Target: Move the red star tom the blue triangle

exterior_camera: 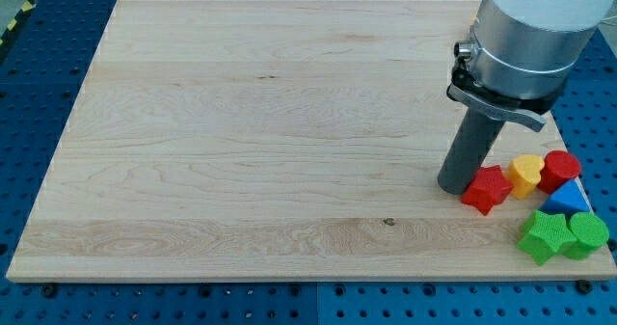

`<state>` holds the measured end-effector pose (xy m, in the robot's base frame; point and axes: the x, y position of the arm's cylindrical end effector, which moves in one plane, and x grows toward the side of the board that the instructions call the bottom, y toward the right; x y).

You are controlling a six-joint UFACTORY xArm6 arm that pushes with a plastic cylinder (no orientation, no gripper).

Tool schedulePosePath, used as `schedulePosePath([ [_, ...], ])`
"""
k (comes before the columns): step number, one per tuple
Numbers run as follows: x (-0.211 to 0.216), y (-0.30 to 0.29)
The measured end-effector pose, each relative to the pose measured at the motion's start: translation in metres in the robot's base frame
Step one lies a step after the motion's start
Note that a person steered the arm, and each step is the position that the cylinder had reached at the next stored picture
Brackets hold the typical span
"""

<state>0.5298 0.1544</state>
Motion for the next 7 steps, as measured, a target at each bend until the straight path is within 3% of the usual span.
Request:
schedulePosePath([
  [7, 0.019, 0.021],
])
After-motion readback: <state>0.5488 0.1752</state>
